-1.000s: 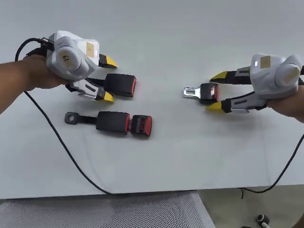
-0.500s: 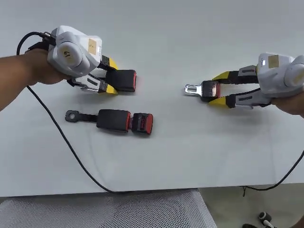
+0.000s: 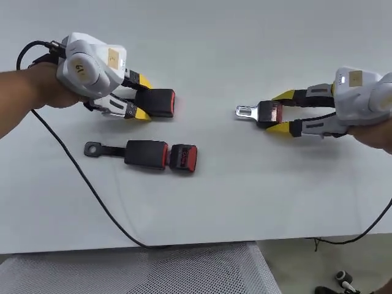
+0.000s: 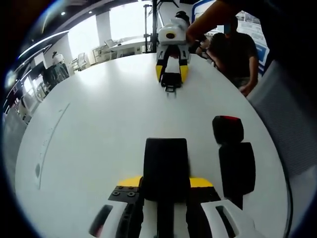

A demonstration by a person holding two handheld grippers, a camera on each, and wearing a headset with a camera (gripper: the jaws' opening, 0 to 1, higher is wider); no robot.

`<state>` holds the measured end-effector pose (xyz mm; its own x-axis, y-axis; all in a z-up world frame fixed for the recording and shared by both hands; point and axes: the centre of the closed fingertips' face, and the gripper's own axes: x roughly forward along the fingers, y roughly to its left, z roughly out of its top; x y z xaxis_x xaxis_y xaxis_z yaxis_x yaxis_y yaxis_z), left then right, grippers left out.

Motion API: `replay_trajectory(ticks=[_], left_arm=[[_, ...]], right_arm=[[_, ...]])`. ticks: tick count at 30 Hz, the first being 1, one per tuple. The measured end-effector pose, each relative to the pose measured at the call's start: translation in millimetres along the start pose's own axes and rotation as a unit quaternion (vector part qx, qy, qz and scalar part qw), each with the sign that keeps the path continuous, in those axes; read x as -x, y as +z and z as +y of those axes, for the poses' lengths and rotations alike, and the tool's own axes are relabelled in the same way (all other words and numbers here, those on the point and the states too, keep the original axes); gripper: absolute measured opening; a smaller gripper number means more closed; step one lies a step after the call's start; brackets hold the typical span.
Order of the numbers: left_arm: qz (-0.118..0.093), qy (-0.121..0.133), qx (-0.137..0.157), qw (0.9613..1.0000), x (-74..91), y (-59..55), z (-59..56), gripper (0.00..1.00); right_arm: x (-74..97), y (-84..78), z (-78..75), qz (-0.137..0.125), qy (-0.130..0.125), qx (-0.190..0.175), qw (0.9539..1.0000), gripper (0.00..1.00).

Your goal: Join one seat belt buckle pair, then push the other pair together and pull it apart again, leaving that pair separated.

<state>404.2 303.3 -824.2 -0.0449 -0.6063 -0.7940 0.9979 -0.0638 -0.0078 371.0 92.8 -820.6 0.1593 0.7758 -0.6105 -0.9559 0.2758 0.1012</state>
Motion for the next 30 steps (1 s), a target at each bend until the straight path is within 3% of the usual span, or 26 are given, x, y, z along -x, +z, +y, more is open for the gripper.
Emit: replay_trajectory(ticks=[19,30], left_arm=[[-0.003,0.003,0.006,1.0000,-0.9,-0.7,1.7,0.34],[-0.002,0.003,0.010,0.9999,-0.6,-0.7,1.4,0.33]], right_arm=[[-30.3,24.7,1.6,-0.016,0.004,0.000,0.9999,0.34],[-57.4,45.7,7.9,-0.026,0.007,0.004,0.9996,0.34]])
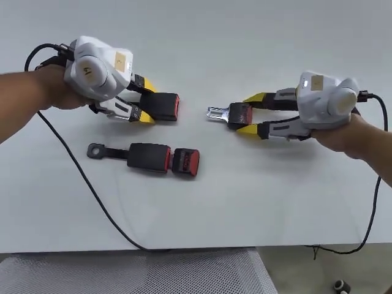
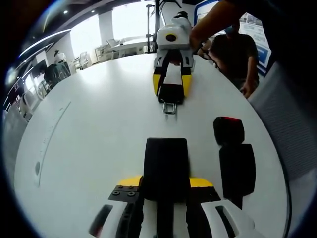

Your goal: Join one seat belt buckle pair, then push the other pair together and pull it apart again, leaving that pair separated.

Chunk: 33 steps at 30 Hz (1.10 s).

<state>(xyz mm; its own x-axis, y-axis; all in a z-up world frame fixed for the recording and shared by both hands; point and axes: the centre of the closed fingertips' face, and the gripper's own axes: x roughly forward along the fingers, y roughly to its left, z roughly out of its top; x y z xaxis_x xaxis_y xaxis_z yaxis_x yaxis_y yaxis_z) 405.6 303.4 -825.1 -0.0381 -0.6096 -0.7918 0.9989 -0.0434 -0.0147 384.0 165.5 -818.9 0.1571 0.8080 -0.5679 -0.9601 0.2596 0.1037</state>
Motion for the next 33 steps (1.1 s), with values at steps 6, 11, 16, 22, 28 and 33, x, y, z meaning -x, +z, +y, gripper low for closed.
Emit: replay_trajectory(ticks=[6,11,16,22,28,33], left_arm=[[0.001,0.000,0.003,1.0000,0.0,-0.1,0.2,0.34],[0.002,0.001,0.003,1.0000,0.0,0.2,0.0,0.33],[0.001,0.001,0.005,1.0000,0.0,0.3,-0.2,0.34],[0.003,0.001,0.006,1.0000,0.0,0.5,-0.4,0.33],[0.006,0.000,0.004,1.0000,-0.1,0.5,-0.5,0.34],[0.007,0.001,0.003,1.0000,-0.3,0.1,-0.2,0.34]], right_arm=[[-9.2,7.8,3.3,-0.012,0.003,-0.001,0.9999,0.34],[-19.2,13.8,5.9,-0.016,0.005,-0.001,0.9999,0.34],[-30.5,20.5,7.6,-0.019,0.006,0.004,0.9998,0.34],[-39.8,25.8,10.0,-0.020,0.010,0.009,0.9997,0.34],[-40.8,26.5,12.4,-0.013,0.015,0.019,0.9996,0.34],[-39.4,25.3,13.3,-0.008,0.012,0.020,0.9997,0.34]])
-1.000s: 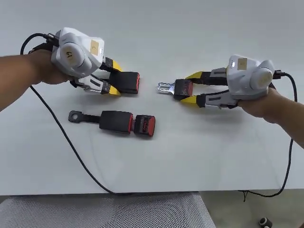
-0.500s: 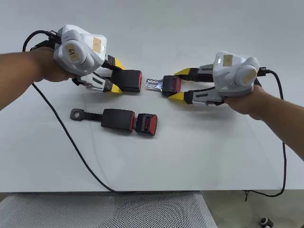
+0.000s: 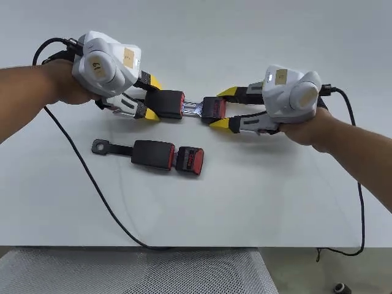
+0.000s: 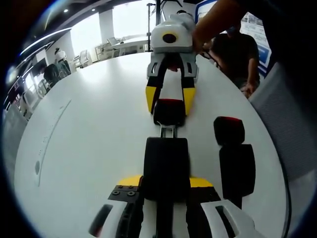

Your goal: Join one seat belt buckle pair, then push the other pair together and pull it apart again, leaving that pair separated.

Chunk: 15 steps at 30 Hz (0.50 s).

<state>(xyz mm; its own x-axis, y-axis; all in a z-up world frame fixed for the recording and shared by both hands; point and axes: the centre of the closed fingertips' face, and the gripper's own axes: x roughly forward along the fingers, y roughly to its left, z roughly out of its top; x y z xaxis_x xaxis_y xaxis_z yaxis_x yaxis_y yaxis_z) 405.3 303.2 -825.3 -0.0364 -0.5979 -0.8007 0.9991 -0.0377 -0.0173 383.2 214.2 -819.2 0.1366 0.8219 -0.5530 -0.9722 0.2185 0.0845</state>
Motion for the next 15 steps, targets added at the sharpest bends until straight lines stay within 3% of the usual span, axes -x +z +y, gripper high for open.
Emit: replay_trajectory(ticks=[7,15], left_arm=[[0.003,-0.001,-0.003,1.0000,-0.3,0.1,-0.1,0.33],[0.003,-0.002,-0.007,1.0000,0.7,0.1,-1.0,0.33]], right_arm=[[-13.4,8.6,0.9,0.007,-0.007,-0.001,1.0000,0.34],[-12.8,7.4,-4.2,0.025,-0.010,-0.005,0.9996,0.34]])
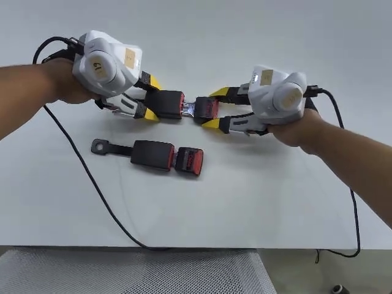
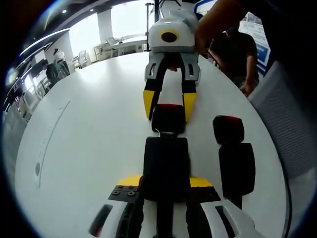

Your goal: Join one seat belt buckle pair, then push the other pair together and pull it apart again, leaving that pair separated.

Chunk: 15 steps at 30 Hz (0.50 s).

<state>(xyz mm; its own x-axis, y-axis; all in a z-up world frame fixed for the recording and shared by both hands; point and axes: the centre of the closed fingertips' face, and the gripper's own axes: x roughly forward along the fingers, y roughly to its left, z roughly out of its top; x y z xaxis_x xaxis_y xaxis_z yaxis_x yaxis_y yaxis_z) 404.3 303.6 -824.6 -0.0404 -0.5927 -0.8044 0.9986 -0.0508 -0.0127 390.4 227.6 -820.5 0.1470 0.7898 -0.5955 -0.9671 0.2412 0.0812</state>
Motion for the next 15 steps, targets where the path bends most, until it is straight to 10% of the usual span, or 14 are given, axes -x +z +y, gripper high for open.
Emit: replay_trajectory(ticks=[15], left_arm=[[0.003,-0.002,-0.006,1.0000,0.2,-0.5,0.4,0.33]], right_arm=[[-13.6,11.4,-0.9,0.009,0.000,-0.015,0.9999,0.33]])
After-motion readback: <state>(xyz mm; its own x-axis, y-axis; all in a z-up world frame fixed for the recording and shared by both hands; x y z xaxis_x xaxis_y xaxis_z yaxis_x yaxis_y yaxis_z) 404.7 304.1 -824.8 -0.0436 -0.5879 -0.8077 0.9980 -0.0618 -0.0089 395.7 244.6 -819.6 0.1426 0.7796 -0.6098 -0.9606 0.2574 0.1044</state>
